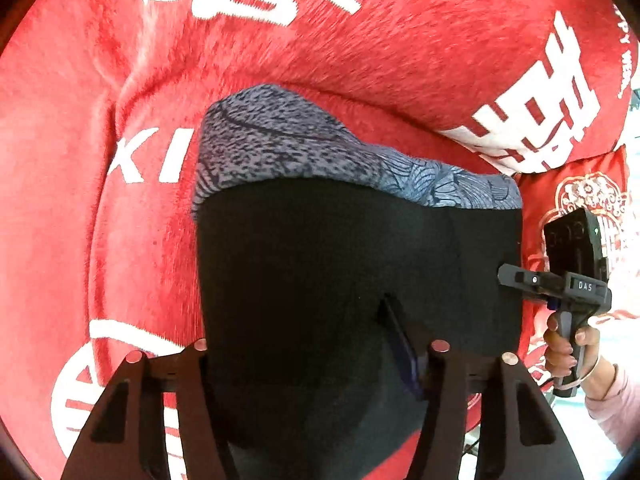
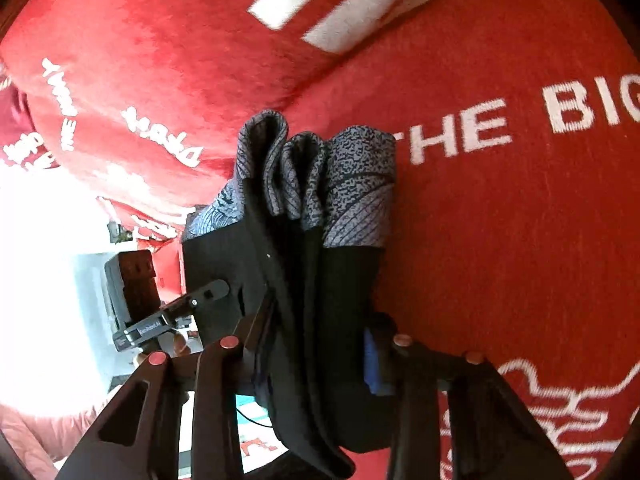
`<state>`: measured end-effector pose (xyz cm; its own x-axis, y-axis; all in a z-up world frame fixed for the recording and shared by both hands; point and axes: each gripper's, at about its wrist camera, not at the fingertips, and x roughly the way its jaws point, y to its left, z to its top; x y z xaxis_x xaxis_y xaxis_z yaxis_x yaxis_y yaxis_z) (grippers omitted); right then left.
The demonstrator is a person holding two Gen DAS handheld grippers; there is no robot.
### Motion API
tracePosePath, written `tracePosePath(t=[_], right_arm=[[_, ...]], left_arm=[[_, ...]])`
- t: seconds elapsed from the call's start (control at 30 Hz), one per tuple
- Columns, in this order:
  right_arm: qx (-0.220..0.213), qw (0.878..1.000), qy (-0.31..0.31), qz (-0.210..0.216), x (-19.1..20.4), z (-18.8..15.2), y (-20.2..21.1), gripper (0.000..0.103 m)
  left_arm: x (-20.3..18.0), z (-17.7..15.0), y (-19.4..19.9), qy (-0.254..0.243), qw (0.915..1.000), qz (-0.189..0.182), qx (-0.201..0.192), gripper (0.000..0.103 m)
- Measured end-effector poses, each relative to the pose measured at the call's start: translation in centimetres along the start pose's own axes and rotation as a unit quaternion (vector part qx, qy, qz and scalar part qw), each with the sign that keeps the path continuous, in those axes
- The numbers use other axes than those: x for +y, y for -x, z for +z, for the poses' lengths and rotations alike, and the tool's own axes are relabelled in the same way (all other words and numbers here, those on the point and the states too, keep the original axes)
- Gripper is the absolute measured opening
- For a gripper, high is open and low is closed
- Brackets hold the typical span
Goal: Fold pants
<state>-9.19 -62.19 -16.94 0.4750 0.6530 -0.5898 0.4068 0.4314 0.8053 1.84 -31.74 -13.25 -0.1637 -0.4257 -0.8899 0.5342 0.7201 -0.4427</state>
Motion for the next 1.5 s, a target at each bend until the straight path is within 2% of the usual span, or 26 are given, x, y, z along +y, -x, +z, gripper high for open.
tracePosePath(t=[0.27, 0.4, 0.57, 0.63, 0.7, 0.77, 0.87, 0.97, 1.13, 1.23, 1.33, 1.5], right_arm=[[0.008, 0.999, -0.003, 0.040, 2.6, -4.3, 1.9, 0.037], [0.004, 0.999, -0.012, 0.039, 3.6, -8.6, 1.8, 0.037], [-0.007, 0.998, -0.050, 0.034, 1.3, -12.6, 0.2, 0.037], [-0.007, 0.999, -0.047, 0.010, 0.6, -13.6, -0.9, 0.039], [-0.014, 0.999, -0.040, -0.009, -0.2, -14.1, -1.6, 0.046], [-0.024, 0.999, -0.041, -0.018, -0.9, -14.1, -1.6, 0.054], [-0.031, 0.998, -0.033, -0.053, -0.5, -14.0, -1.9, 0.068], [-0.041, 0.994, -0.043, -0.087, 0.7, -14.2, -1.6, 0.070], [-0.056, 0.979, -0.035, -0.193, 3.6, -15.7, -0.1, 0.073], [-0.063, 0.967, -0.032, -0.244, 5.3, -17.2, 0.8, 0.080], [-0.069, 0.954, -0.039, -0.288, 7.1, -19.3, 1.4, 0.081], [-0.086, 0.942, -0.044, -0.321, 9.8, -22.6, 2.0, 0.087]], left_arm=[[-1.1, -4.5, 4.9, -0.009, 1.0000, -0.005, 0.001, 0.060], [-0.5, -7.1, 4.9, -0.015, 0.9997, -0.003, 0.018, 0.060], [1.2, -10.1, 3.0, -0.028, 0.9990, 0.008, 0.033, 0.061], [2.2, -10.9, 1.9, -0.021, 0.9989, 0.025, 0.035, 0.070], [3.1, -11.5, 1.6, -0.020, 0.9987, 0.045, 0.011, 0.096], [3.5, -11.7, 1.5, -0.016, 0.9981, 0.059, -0.001, 0.102], [3.4, -11.9, 1.6, -0.011, 0.9973, 0.073, -0.003, 0.103], [2.8, -11.9, 2.3, -0.016, 0.9940, 0.108, -0.005, 0.103], [1.7, -12.9, 5.1, -0.034, 0.9833, 0.178, -0.013, 0.103], [0.8, -14.1, 6.6, -0.046, 0.9799, 0.193, -0.017, 0.103], [-0.4, -15.6, 7.6, -0.063, 0.9758, 0.209, -0.008, 0.103], [-2.2, -17.8, 9.4, -0.081, 0.9734, 0.214, 0.011, 0.103]])
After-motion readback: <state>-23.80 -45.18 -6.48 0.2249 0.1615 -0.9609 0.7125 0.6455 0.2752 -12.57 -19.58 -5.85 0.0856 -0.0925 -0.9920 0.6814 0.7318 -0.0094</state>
